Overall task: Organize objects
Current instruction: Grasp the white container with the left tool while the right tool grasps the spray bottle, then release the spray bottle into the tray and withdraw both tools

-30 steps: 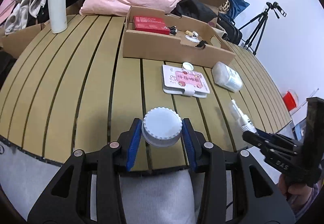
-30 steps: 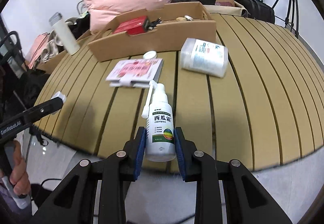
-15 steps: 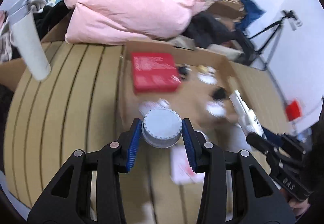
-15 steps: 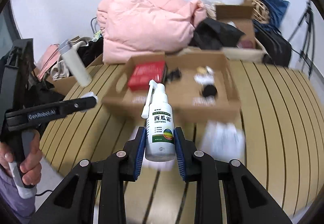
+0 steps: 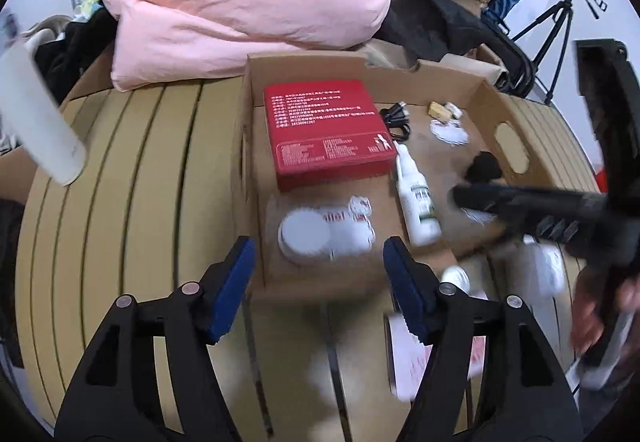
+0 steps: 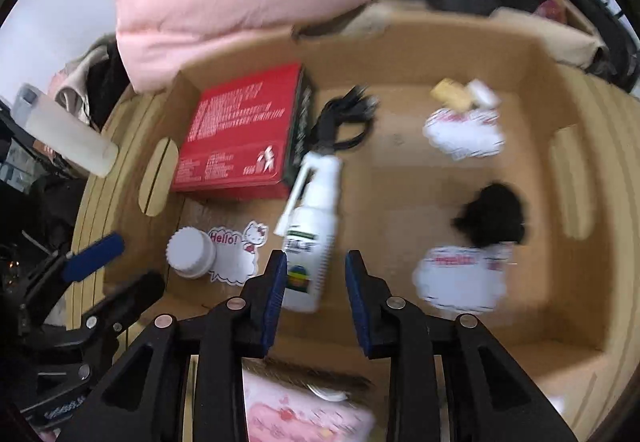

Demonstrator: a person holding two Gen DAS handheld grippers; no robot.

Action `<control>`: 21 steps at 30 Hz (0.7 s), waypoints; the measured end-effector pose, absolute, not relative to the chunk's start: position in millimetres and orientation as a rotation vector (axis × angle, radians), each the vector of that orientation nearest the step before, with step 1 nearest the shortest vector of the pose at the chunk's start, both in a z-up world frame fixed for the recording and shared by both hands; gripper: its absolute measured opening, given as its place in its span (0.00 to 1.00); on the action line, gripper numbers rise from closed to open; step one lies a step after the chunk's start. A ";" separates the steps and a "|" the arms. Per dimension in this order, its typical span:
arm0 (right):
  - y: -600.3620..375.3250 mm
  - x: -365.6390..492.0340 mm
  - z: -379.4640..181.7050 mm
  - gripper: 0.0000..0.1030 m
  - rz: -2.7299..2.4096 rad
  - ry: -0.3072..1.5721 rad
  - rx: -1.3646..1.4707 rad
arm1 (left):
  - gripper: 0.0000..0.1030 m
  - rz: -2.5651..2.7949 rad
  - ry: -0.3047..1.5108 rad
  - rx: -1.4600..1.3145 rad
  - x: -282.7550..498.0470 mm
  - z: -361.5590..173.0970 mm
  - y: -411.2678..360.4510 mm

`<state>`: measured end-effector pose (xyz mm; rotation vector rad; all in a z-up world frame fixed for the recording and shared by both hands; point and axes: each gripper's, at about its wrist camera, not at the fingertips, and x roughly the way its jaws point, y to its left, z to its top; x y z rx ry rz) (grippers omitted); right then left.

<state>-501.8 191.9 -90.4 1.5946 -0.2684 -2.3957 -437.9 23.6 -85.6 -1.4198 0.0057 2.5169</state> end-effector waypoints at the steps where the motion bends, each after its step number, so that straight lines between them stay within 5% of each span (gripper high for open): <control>1: 203.7 -490.3 -78.3 0.37 -2.415 -0.283 1.566 | 0.67 2.569 -0.016 -1.410 -424.1 -78.2 16.7; 3: 221.1 -466.0 -61.6 0.50 -2.448 -0.282 1.525 | 0.76 2.636 -0.051 -1.365 -396.8 -67.9 8.6; 7: 259.7 -385.5 -30.6 0.71 -2.542 -0.238 1.381 | 0.77 2.625 -0.054 -1.311 -320.8 -66.0 3.4; 13: 298.9 -260.4 -26.6 0.71 -2.628 -0.296 1.321 | 0.77 2.612 -0.135 -1.363 -233.5 -71.2 8.2; 18: 317.2 -183.2 -30.7 0.71 -2.657 -0.411 1.271 | 0.77 2.584 0.072 -1.357 -181.2 -64.7 36.8; 21: 310.0 -159.4 -24.9 0.71 -2.667 -0.313 1.268 | 0.78 2.551 0.053 -1.336 -165.2 -58.8 40.6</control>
